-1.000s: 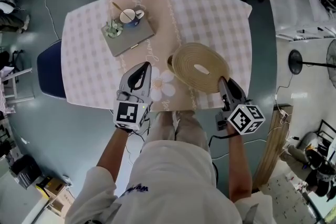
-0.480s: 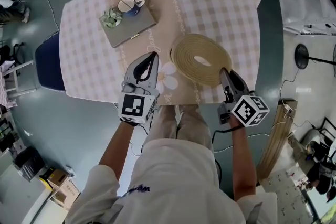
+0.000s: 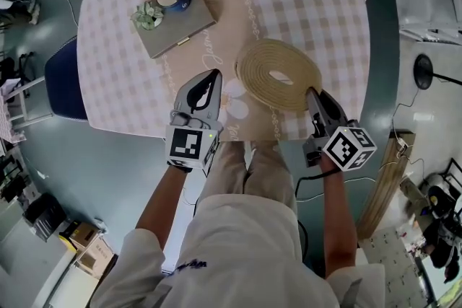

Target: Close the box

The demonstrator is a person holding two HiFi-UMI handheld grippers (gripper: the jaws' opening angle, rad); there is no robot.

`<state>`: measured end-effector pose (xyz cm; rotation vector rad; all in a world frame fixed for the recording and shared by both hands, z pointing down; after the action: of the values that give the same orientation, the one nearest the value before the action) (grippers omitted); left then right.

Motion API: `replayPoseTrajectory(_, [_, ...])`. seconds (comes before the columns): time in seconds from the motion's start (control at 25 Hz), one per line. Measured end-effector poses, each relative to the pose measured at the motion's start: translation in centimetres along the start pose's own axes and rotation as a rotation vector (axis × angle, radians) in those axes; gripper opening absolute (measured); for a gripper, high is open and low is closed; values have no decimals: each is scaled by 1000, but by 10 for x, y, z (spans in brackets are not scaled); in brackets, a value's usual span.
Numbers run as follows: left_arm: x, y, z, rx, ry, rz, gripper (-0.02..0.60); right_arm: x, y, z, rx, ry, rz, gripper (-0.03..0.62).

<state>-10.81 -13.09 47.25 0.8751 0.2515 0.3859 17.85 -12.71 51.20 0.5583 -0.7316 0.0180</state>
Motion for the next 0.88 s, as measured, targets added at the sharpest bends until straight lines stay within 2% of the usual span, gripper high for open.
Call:
replayPoseTrajectory(0.16, [-2,5,11,53,-14,-24,2,6,4,10,-13,-9,8,64])
replayPoseTrajectory(0.4, [2,14,21,48,-14,23,2,10,10,21,-28,-21,11,64])
replayPoseTrajectory(0.88, [11,32,29,24,-7,10,2,23,16,34,-49,-30,23,64])
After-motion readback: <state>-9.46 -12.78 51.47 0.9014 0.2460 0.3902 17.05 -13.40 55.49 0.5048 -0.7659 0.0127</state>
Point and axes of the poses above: the fingertips, and each gripper's own axes: z forward along the fingers, x to its right, y out of its underside, the point moved 7 cm from there along -z, backward along the fingers, and after that the axes turned 11 degrees about -x, right-handed, at the moved point
